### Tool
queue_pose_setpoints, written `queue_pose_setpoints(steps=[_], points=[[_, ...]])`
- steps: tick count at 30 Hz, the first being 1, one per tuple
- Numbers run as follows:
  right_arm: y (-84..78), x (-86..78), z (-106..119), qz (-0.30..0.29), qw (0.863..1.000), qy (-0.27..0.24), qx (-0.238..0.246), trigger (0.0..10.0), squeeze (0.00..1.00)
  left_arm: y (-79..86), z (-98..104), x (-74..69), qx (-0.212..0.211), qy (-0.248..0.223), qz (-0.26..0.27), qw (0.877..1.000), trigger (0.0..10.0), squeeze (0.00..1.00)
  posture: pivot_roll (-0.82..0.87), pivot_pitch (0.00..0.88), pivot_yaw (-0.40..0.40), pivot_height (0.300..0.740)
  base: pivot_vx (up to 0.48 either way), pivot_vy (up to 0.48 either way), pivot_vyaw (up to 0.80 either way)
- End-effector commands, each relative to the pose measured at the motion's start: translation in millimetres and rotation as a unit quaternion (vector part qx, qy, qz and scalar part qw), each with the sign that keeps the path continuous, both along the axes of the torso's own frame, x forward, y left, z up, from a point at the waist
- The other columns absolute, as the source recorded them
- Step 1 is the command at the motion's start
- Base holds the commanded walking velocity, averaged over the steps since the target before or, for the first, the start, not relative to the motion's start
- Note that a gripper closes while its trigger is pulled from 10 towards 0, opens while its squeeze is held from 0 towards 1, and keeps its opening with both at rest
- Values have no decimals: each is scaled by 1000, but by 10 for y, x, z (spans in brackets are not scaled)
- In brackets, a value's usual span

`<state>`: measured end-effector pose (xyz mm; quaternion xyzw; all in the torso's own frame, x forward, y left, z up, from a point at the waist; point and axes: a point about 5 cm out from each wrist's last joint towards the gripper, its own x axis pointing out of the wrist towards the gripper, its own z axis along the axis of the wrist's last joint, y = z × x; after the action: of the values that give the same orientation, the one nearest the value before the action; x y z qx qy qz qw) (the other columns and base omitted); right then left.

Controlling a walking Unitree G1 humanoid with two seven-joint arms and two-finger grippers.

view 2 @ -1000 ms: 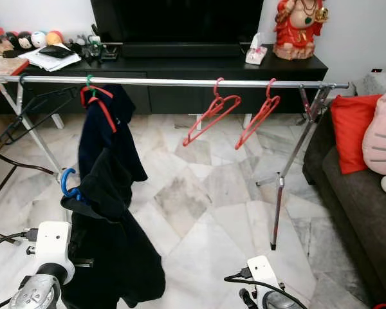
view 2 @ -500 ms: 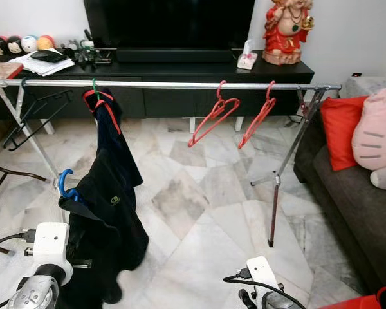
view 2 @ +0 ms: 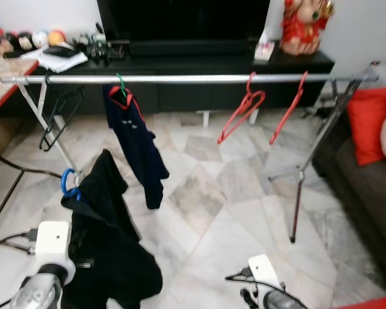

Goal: Hang hanger

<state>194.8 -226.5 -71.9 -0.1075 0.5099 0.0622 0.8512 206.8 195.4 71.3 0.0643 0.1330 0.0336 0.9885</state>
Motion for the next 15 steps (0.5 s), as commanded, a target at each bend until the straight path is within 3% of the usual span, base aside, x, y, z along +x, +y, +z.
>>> queue_pose_setpoints(steps=[1, 15], points=[[55, 19, -3, -1, 1000, -3, 8, 10000, 0, 51, 104, 12, 8, -23, 5, 1000, 10000, 0, -70, 0, 2, 740, 0, 442, 0], [56, 16, -4, -1, 1000, -3, 8, 10000, 0, 33, 100, 6, 6, -21, 3, 1000, 10000, 0, -69, 0, 3, 740, 0, 446, 0]])
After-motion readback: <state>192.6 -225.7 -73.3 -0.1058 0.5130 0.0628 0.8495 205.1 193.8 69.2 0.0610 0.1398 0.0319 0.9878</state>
